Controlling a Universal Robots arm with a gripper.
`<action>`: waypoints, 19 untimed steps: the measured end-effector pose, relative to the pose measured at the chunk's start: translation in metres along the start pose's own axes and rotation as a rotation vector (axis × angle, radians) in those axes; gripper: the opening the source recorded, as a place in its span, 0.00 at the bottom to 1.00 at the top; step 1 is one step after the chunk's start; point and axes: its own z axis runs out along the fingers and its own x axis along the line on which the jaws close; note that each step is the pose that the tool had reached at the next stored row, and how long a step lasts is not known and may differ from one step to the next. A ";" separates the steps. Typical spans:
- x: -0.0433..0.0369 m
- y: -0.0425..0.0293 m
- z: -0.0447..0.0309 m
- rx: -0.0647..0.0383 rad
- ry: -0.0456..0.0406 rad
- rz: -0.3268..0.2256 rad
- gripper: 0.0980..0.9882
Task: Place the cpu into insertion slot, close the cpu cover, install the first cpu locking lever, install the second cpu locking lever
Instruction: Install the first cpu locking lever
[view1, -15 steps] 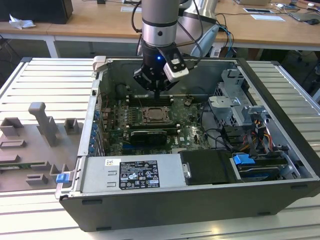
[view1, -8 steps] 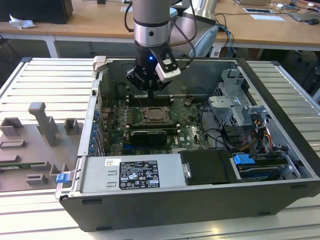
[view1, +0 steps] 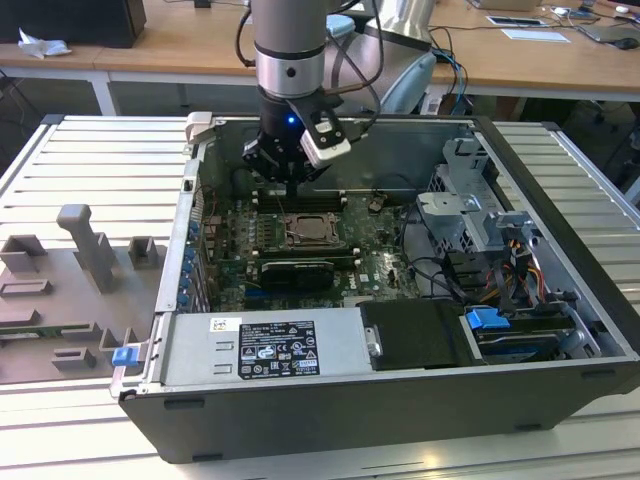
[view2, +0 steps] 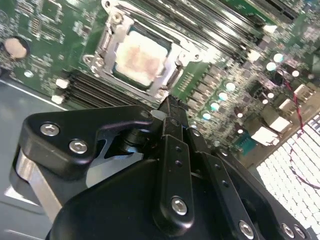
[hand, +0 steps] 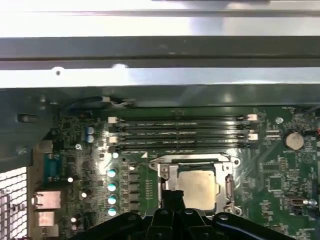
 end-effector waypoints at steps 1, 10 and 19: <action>0.0054 -0.0001 -0.0001 -0.001 0.0000 0.000 0.01; 0.0173 -0.0003 -0.0003 -0.002 0.0000 0.000 0.01; 0.0304 0.0064 0.0005 -0.002 0.0001 -0.001 0.01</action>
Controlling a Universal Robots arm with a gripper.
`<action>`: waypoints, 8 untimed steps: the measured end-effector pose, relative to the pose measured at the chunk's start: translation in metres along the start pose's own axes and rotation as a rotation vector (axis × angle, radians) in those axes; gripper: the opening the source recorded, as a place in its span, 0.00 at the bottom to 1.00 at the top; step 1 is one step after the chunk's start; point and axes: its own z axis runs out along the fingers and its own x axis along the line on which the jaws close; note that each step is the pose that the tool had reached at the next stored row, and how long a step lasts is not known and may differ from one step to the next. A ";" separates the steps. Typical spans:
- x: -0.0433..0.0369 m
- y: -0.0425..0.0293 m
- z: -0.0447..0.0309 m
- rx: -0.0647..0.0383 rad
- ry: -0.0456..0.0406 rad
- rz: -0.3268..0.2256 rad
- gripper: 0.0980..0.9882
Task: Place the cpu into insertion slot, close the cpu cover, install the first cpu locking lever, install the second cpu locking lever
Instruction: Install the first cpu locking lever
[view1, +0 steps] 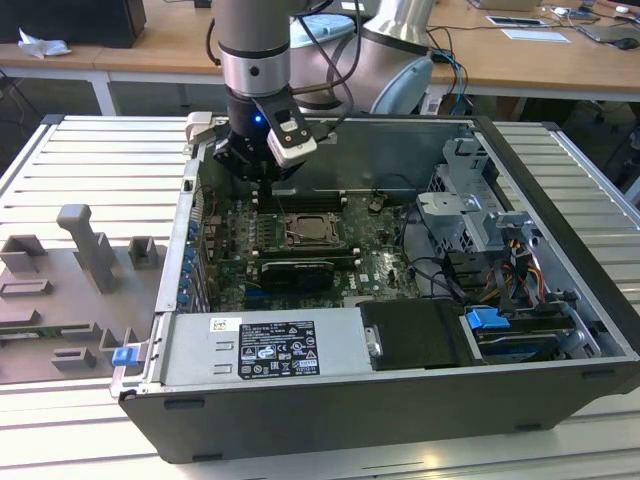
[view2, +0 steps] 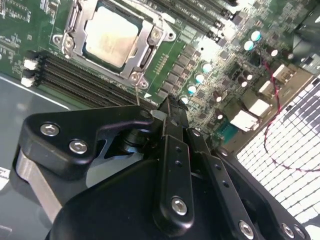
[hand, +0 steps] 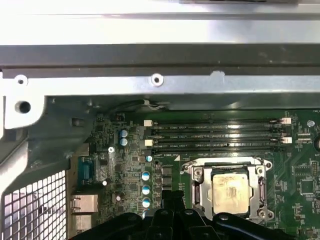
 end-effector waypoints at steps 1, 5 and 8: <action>0.0004 0.0021 0.0001 0.000 0.0000 0.000 0.01; 0.0026 0.0073 0.0003 0.000 0.0000 -0.001 0.01; 0.0033 0.0111 0.0005 0.000 0.0001 -0.003 0.01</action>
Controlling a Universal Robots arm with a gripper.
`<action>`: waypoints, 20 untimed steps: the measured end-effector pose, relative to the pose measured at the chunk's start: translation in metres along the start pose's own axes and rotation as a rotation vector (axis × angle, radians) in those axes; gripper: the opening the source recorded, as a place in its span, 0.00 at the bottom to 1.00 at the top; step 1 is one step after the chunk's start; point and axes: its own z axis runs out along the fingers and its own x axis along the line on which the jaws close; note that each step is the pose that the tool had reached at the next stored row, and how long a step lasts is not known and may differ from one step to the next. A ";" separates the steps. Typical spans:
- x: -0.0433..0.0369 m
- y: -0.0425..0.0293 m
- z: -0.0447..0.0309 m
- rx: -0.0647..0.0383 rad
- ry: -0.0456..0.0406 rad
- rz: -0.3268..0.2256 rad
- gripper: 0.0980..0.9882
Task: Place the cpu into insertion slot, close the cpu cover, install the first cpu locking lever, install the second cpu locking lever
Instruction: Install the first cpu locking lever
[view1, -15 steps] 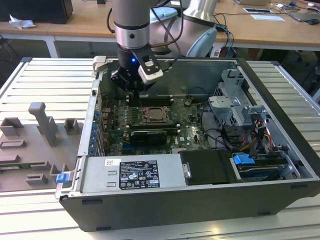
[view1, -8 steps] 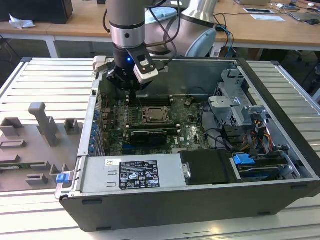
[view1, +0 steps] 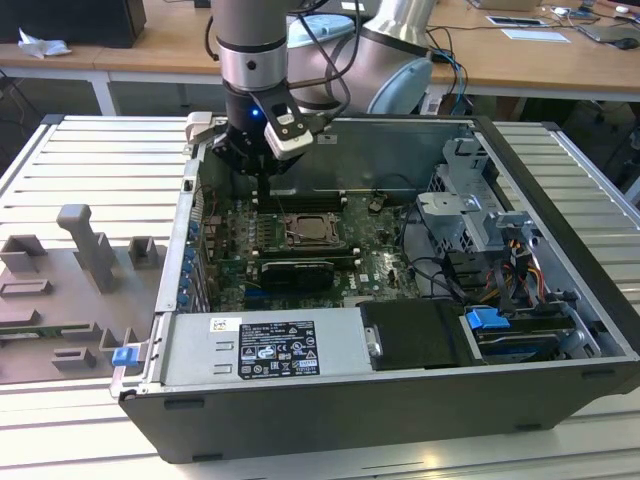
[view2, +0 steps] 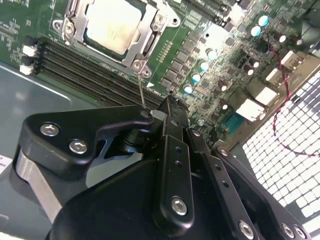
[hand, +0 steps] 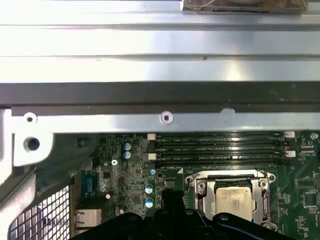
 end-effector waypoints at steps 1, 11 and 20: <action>0.0000 0.0010 0.0000 0.000 0.0001 0.000 0.01; -0.0012 0.0024 0.0004 0.000 0.0000 -0.001 0.01; -0.0054 0.0025 0.0011 0.000 0.0001 0.000 0.01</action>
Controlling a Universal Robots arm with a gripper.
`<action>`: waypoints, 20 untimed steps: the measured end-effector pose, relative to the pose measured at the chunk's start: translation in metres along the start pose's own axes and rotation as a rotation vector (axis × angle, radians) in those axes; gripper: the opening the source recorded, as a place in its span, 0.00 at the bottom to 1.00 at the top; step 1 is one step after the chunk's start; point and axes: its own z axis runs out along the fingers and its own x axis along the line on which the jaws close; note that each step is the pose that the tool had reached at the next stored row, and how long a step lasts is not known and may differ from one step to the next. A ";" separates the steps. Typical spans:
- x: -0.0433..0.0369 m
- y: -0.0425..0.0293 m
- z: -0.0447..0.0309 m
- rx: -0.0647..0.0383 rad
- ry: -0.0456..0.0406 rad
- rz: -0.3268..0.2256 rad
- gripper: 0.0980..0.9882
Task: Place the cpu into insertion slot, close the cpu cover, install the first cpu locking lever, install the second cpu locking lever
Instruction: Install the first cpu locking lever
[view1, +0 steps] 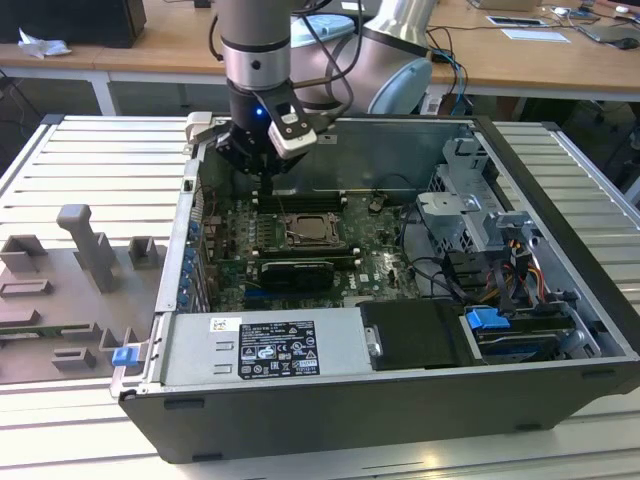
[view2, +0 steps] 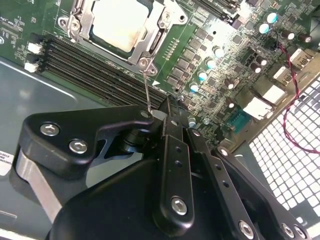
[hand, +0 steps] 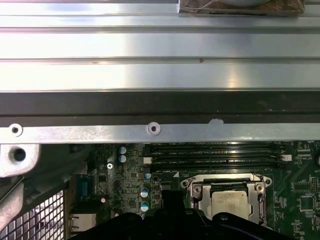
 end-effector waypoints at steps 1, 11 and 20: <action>-0.0006 0.0000 0.0001 0.000 0.0000 0.000 0.01; -0.0279 0.0003 0.0035 0.000 0.0000 0.000 0.01; -0.0484 0.0005 0.0073 -0.010 -0.0002 -0.028 0.01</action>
